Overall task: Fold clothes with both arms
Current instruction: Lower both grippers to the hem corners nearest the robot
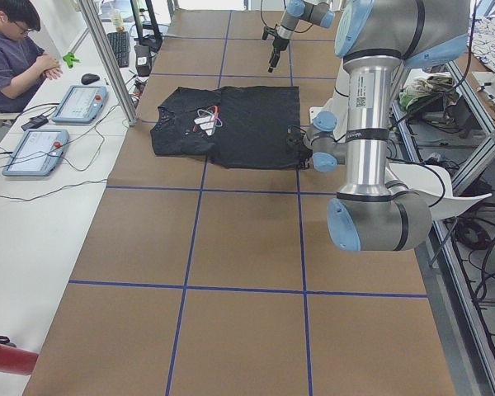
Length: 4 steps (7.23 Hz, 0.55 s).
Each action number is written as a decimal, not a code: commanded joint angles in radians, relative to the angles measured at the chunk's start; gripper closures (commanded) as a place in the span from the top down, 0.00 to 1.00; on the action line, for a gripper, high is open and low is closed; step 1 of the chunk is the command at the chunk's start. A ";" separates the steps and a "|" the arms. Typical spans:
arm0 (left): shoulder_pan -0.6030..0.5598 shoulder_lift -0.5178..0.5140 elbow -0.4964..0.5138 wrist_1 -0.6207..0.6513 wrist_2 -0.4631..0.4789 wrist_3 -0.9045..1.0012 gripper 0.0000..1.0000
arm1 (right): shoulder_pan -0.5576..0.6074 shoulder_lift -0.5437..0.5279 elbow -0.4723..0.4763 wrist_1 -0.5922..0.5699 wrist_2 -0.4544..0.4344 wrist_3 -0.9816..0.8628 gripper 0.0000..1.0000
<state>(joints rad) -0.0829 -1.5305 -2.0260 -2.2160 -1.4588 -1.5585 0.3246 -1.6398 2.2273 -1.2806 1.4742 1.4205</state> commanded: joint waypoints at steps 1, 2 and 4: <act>-0.004 0.001 -0.034 0.031 -0.002 0.000 0.00 | -0.001 0.002 0.000 0.001 0.000 0.000 1.00; -0.005 0.001 -0.061 0.060 -0.002 0.000 0.00 | -0.007 0.002 0.000 0.003 0.000 0.002 1.00; -0.009 0.000 -0.080 0.079 -0.002 0.000 0.00 | -0.095 -0.006 0.000 0.004 -0.090 0.122 1.00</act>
<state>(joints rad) -0.0886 -1.5296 -2.0948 -2.1477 -1.4603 -1.5585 0.2890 -1.6412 2.2273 -1.2777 1.4487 1.4661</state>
